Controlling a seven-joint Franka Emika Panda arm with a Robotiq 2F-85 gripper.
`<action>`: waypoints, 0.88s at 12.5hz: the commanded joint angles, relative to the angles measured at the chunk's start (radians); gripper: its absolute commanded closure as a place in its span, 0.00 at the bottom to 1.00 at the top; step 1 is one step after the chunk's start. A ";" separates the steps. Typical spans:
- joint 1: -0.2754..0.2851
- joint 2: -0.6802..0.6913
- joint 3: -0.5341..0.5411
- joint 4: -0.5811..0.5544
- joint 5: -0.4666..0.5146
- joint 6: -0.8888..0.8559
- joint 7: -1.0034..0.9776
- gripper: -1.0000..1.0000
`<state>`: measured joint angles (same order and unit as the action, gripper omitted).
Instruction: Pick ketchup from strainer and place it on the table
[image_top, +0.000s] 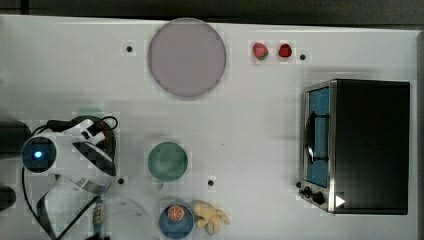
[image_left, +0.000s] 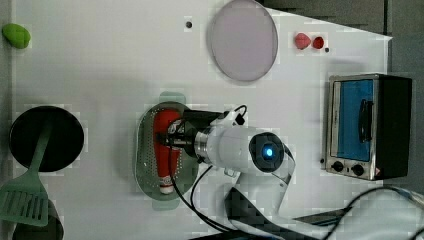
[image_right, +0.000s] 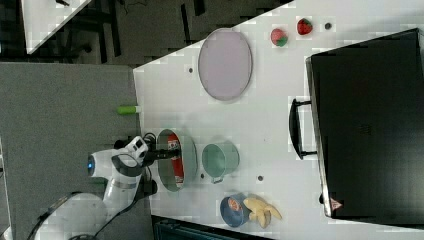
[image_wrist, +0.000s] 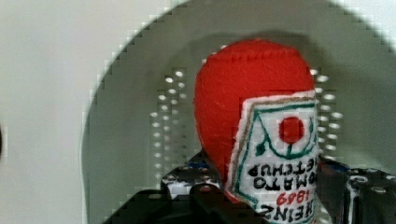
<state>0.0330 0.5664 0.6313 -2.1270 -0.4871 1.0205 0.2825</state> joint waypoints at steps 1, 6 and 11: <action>0.001 -0.140 0.063 0.033 0.096 -0.107 0.041 0.40; -0.066 -0.336 0.062 0.114 0.360 -0.305 -0.046 0.40; -0.174 -0.375 -0.071 0.289 0.366 -0.620 -0.357 0.40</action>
<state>-0.0378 0.1635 0.6313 -1.8535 -0.1260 0.4395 0.0538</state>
